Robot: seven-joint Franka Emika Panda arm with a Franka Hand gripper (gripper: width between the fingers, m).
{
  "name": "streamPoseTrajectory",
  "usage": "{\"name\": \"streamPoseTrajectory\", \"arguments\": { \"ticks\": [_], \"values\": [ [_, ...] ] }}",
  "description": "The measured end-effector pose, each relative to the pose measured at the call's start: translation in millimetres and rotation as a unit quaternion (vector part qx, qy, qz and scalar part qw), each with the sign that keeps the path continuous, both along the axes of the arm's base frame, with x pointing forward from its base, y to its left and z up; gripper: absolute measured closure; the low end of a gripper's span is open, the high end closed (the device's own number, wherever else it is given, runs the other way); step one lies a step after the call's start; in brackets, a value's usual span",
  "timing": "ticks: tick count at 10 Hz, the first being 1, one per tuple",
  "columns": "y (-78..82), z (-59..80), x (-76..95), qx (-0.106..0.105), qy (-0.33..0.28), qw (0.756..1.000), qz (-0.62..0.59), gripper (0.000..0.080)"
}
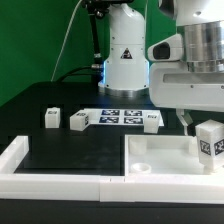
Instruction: Assemble one leg
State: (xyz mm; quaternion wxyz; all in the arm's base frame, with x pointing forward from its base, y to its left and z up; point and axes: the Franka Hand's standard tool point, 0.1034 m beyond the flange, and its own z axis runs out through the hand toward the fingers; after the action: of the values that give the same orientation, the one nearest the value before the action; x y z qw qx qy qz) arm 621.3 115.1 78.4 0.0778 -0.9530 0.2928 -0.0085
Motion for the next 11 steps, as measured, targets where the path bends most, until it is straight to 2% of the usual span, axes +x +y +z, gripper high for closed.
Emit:
{"name": "streamPoseTrajectory", "arguments": {
  "ticks": [3,5,7,8,9,11],
  "values": [
    [-2.3,1.2,2.2,-0.014,-0.028,0.978,0.206,0.0150],
    [1.1,2.6,4.9,-0.025,-0.048,0.940,0.337,0.0150],
    [1.0,4.7,8.2,-0.045,-0.060,0.881,0.467,0.0150],
    [-0.4,4.0,7.9,-0.046,-0.062,0.869,0.489,0.0177],
    [-0.4,4.0,7.9,-0.046,-0.062,0.871,0.485,0.0177],
    [-0.3,3.9,7.8,-0.045,-0.060,0.878,0.473,0.0514]
  ]
}}
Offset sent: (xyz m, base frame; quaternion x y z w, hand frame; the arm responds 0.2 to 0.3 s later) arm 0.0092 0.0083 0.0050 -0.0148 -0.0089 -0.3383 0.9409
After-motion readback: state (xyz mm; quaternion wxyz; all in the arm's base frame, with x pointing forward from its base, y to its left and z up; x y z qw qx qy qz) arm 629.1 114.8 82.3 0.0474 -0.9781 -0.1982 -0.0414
